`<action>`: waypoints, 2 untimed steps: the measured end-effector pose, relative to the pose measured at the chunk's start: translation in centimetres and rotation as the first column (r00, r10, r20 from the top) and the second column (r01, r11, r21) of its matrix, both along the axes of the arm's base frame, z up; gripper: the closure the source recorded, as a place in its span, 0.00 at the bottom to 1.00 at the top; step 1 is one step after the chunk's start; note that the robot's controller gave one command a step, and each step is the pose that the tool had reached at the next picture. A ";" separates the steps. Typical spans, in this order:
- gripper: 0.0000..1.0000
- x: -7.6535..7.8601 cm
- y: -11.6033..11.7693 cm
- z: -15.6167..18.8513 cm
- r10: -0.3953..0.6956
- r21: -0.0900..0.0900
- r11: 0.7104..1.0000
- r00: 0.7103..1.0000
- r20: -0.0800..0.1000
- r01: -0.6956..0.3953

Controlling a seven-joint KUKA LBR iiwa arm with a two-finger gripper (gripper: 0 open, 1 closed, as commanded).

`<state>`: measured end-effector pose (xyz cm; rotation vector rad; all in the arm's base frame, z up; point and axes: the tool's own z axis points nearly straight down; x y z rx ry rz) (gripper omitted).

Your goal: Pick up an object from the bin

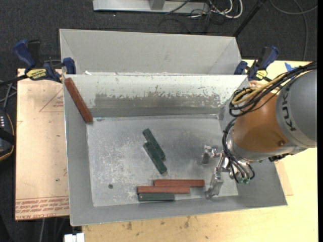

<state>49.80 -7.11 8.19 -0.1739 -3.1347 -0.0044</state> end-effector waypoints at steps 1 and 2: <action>1.00 0.5 1.8 -1.0 0.277 -0.004 0.961 0.961 0.005 -0.277; 1.00 0.5 1.8 -1.0 0.278 -0.004 0.961 0.961 0.005 -0.278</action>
Offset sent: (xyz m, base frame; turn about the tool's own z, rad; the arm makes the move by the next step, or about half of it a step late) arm 0.0000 0.0000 0.0000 0.0000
